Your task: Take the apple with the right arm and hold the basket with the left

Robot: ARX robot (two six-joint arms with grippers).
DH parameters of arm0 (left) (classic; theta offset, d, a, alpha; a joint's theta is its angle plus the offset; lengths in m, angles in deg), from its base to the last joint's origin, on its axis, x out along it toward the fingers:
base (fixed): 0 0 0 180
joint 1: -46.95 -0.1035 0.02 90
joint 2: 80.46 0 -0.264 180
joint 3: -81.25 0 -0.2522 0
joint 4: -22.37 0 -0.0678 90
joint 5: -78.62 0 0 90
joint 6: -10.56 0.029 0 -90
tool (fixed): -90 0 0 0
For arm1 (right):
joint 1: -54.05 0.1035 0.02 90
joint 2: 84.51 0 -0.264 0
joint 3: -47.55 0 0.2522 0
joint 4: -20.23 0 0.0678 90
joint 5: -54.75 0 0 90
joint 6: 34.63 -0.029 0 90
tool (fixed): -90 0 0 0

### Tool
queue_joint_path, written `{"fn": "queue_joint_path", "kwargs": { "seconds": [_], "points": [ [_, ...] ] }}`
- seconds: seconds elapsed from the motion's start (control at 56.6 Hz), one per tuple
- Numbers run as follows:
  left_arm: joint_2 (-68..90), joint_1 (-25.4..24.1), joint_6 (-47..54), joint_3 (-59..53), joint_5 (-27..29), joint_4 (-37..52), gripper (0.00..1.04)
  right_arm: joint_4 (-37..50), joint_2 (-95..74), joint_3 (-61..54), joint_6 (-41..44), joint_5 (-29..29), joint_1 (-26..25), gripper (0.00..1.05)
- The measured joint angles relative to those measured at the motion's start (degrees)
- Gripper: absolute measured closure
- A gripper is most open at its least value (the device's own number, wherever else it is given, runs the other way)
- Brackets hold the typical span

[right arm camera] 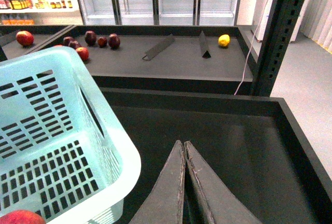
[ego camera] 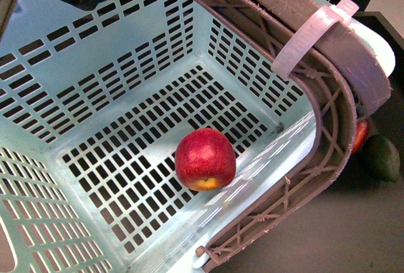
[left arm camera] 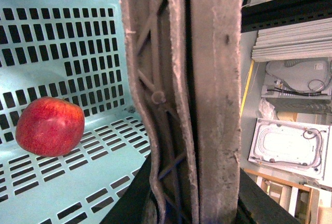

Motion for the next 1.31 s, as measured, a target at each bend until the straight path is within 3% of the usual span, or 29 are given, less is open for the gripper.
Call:
{"fn": "queue_joint_path", "kwargs": {
  "seconds": [0.636, 0.742, 0.972, 1.307],
  "points": [
    [0.0, 0.0, 0.0, 0.0, 0.0, 0.0, 0.86, -11.7, 12.4, 0.0, 0.0, 0.0, 0.0, 1.03],
    [0.0, 0.0, 0.0, 0.0, -0.1, 0.0, 0.86, -20.7, 19.6, 0.0, 0.0, 0.0, 0.0, 1.03],
    [0.0, 0.0, -0.1, 0.0, 0.0, 0.0, 0.86, -21.6, 21.9, 0.0, 0.0, 0.0, 0.0, 1.03],
    [0.0, 0.0, 0.0, 0.0, -0.1, 0.0, 0.86, -21.7, 22.0, 0.0, 0.0, 0.0, 0.0, 0.48]
  ]
}}
